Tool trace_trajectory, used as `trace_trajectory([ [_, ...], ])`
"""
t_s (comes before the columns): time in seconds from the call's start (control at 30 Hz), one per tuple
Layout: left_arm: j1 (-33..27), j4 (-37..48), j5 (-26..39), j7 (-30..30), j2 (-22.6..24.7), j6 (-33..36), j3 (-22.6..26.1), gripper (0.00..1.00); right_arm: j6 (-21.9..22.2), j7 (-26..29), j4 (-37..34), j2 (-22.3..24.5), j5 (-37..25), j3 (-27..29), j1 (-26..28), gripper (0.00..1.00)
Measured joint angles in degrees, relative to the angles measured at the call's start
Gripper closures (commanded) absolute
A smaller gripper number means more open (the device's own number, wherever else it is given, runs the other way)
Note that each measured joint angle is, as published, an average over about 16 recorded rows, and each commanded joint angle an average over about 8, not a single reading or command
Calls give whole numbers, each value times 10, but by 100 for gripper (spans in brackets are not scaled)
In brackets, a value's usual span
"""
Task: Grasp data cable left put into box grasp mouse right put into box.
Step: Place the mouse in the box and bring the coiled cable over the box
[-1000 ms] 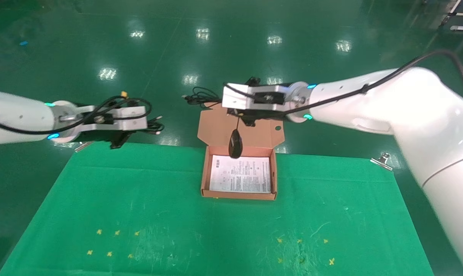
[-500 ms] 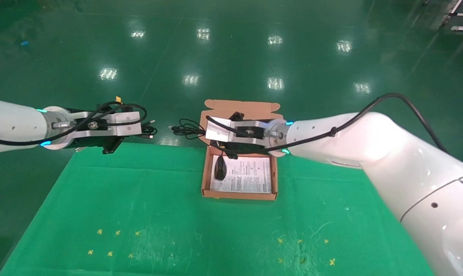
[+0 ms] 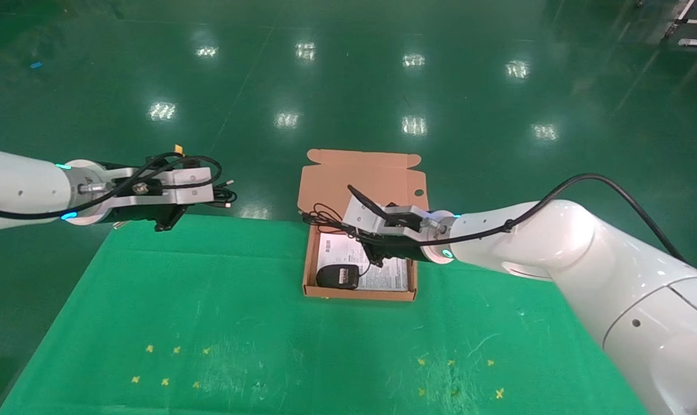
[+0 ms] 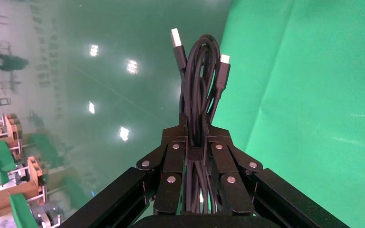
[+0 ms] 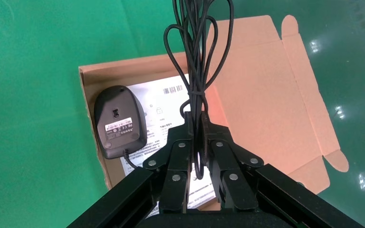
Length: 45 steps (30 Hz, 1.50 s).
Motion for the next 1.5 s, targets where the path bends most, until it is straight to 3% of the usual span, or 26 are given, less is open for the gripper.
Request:
trace_trajectory([
  [0.27, 11, 32, -8, 20, 37, -34, 7, 100, 0, 6, 17, 20, 0, -6, 0, 0],
  [0.57, 31, 157, -53, 112, 137, -144, 18, 100, -5, 21, 64, 92, -10, -9, 7, 0],
  [0.87, 52, 284, -172, 244, 217, -260, 52, 100, -12, 74, 172, 214, -37, -14, 12, 0],
  [1.13, 60, 316, -306, 310, 232, -309, 114, 100, -13, 140, 269, 294, -75, -23, 11, 0],
  [1.4, 58, 320, -388, 326, 233, -321, 160, 0, -11, 175, 312, 323, -102, -30, 13, 0],
  [1.5, 57, 320, -400, 327, 233, -319, 165, 0, -10, 179, 316, 325, -105, -31, 12, 0],
])
